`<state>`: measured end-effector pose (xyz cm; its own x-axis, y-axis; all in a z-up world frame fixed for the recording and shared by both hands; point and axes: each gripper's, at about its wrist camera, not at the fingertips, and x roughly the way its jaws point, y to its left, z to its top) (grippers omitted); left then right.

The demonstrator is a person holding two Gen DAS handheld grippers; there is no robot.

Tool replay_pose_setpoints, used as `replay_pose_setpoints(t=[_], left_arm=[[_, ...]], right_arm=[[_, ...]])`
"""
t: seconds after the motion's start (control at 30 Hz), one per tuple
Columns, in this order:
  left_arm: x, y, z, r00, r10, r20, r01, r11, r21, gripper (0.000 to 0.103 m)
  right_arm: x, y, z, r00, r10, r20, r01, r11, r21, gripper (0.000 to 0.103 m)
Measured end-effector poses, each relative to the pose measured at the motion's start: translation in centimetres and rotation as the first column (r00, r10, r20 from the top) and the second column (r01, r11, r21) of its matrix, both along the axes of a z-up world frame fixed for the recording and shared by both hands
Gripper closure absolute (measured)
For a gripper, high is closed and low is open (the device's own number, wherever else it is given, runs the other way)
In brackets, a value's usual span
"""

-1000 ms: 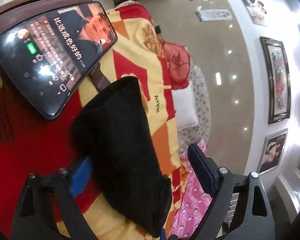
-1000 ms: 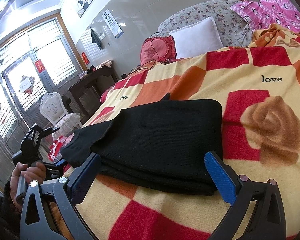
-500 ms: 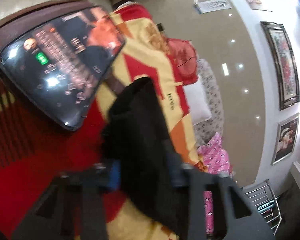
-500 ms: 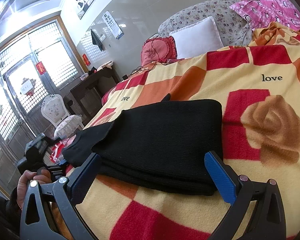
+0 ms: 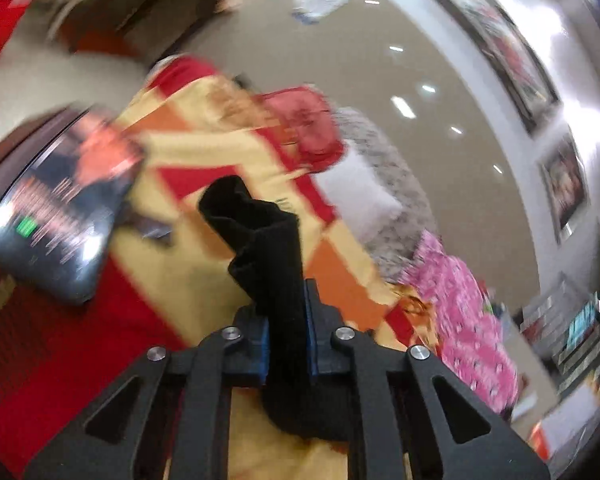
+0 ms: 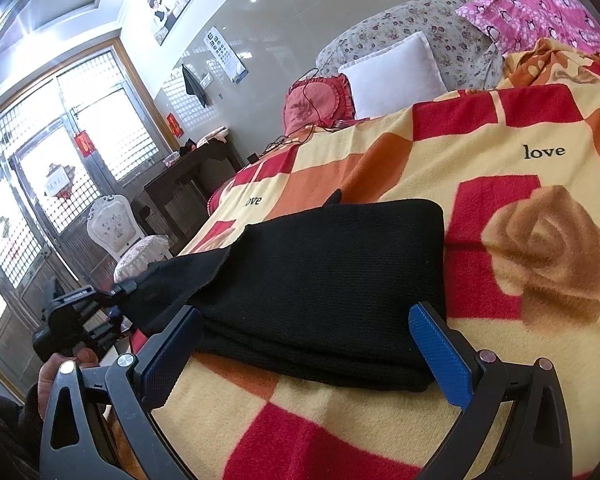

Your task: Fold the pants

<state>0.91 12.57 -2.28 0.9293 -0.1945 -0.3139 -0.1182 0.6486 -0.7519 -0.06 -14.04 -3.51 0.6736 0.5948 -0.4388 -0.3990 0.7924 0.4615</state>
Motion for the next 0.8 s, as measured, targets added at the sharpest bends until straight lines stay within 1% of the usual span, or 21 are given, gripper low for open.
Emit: replay_pose_setpoints(t=[0.03, 0.07, 0.1, 0.13, 0.17, 0.2, 0.27, 0.3, 0.37, 0.4, 0.5, 0.53, 0.57, 0.6, 0.63, 0.67, 0.7, 0.73, 0.77, 0.8], left_arm=[[0.1, -0.9, 1.3, 0.998, -0.035, 0.044, 0.032, 0.998, 0.051, 0.093], [0.1, -1.4, 2.1, 0.996, -0.052, 0.068, 0.046, 0.996, 0.081, 0.093], [0.1, -2.6, 3.4, 0.989, -0.094, 0.112, 0.079, 0.987, 0.137, 0.093], [0.2, -3.6, 4.5, 0.982, -0.128, 0.138, 0.102, 0.977, 0.185, 0.093], [0.3, -4.4, 5.2, 0.976, -0.153, 0.155, 0.118, 0.969, 0.215, 0.093], [0.3, -5.8, 6.3, 0.963, -0.203, 0.179, 0.151, 0.951, 0.268, 0.093], [0.3, -9.0, 8.1, 0.932, -0.3, 0.204, 0.21, 0.905, 0.37, 0.093], [0.5, -10.3, 8.6, 0.918, -0.34, 0.205, 0.238, 0.885, 0.4, 0.093], [0.9, -13.3, 9.5, 0.885, -0.422, 0.195, 0.296, 0.835, 0.464, 0.093], [1.3, -15.3, 9.8, 0.859, -0.481, 0.174, 0.341, 0.792, 0.507, 0.093], [2.7, -19.8, 9.3, 0.816, -0.573, 0.077, 0.433, 0.693, 0.576, 0.093], [3.1, -21.0, 9.0, 0.807, -0.589, 0.045, 0.456, 0.669, 0.587, 0.093], [3.8, -22.3, 8.3, 0.805, -0.593, 0.01, 0.469, 0.646, 0.602, 0.093], [4.3, -23.2, 7.8, 0.801, -0.598, -0.021, 0.481, 0.622, 0.618, 0.093], [4.7, -23.8, 7.4, 0.796, -0.603, -0.048, 0.497, 0.607, 0.62, 0.093], [4.8, -24.2, 7.0, 0.793, -0.606, -0.069, 0.509, 0.597, 0.62, 0.093], [5.2, -24.8, 6.5, 0.791, -0.604, -0.092, 0.523, 0.59, 0.615, 0.093], [5.7, -25.1, 5.9, 0.785, -0.607, -0.118, 0.539, 0.578, 0.613, 0.093], [5.9, -25.4, 5.5, 0.78, -0.611, -0.135, 0.551, 0.568, 0.612, 0.093], [6.0, -25.7, 5.2, 0.776, -0.614, -0.147, 0.56, 0.561, 0.61, 0.093]], right_arm=[[0.0, -0.1, 0.0, 1.0, 0.0, -0.001, 0.0, 1.0, 0.007, 0.0], [0.0, -0.2, 0.0, 1.0, 0.001, -0.001, -0.001, 1.0, 0.016, 0.0], [0.0, -0.3, -0.1, 1.0, 0.001, -0.002, -0.001, 1.0, 0.025, 0.0], [0.0, -0.5, -0.1, 1.0, 0.001, -0.003, -0.001, 0.999, 0.043, 0.0], [0.0, -0.7, -0.2, 1.0, 0.001, -0.005, -0.001, 0.998, 0.059, 0.0], [0.1, -0.9, -0.3, 1.0, 0.001, -0.006, 0.0, 0.997, 0.076, 0.0], [0.2, -1.3, -0.4, 1.0, -0.001, -0.011, 0.002, 0.994, 0.114, 0.0], [0.2, -1.6, -0.6, 1.0, 0.0, -0.012, 0.002, 0.99, 0.139, 0.0], [0.2, -2.0, -0.6, 1.0, 0.0, -0.013, 0.002, 0.986, 0.167, 0.0], [0.2, -2.0, -0.6, 1.0, 0.0, -0.013, 0.003, 0.986, 0.165, 0.0], [0.1, -1.8, -0.5, 1.0, -0.005, -0.012, 0.007, 0.988, 0.154, 0.0], [0.0, -1.8, -0.5, 1.0, -0.007, -0.011, 0.008, 0.987, 0.158, 0.001], [-0.1, -2.0, -0.5, 1.0, -0.017, -0.006, 0.018, 0.986, 0.165, 0.002], [-0.4, -2.2, -0.4, 0.999, -0.04, -0.005, 0.04, 0.986, 0.162, 0.007], [-0.6, -2.4, -0.4, 0.997, -0.076, -0.004, 0.076, 0.986, 0.15, 0.01], [-1.3, -2.8, -0.1, 0.985, -0.17, -0.001, 0.169, 0.979, 0.114, 0.011], [-1.9, -3.4, 0.1, 0.97, -0.245, 0.008, 0.243, 0.965, 0.103, 0.011], [-2.7, -4.4, 0.2, 0.949, -0.314, 0.022, 0.31, 0.943, 0.121, 0.011], [-3.8, -6.0, 0.2, 0.912, -0.41, 0.028, 0.401, 0.902, 0.157, 0.01], [-4.3, -6.8, 0.1, 0.886, -0.463, 0.018, 0.453, 0.875, 0.169, 0.009]])
